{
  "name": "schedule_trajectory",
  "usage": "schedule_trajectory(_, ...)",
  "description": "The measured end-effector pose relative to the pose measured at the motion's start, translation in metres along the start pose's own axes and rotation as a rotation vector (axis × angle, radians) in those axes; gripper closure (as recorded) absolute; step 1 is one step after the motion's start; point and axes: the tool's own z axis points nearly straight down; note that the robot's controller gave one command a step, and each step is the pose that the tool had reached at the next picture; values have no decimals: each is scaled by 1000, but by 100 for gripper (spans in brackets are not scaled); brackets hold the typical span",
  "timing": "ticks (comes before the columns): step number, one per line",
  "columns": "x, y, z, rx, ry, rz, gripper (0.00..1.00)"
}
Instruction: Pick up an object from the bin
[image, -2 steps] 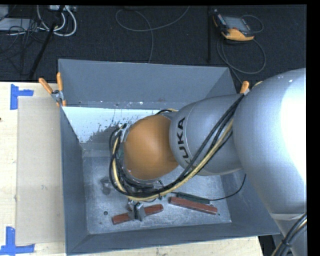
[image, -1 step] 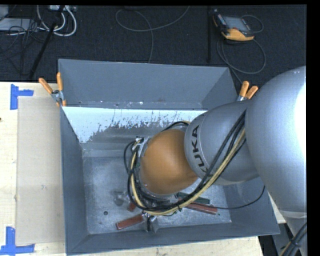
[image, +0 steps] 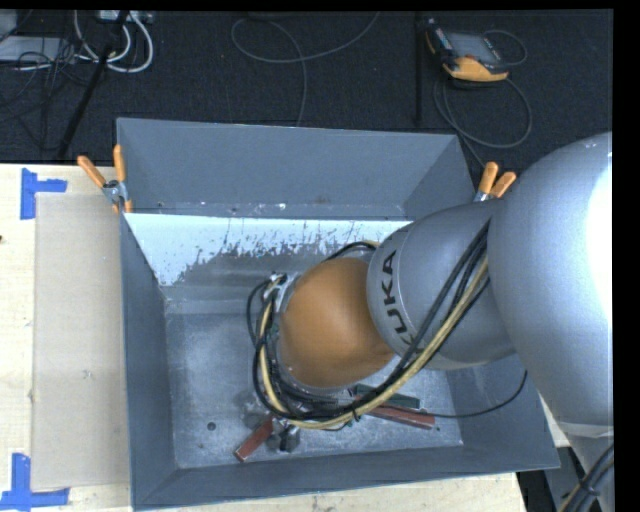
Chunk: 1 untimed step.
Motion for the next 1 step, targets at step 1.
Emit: schedule_trajectory(1,-24,-26,-157,5,-9,87,100)
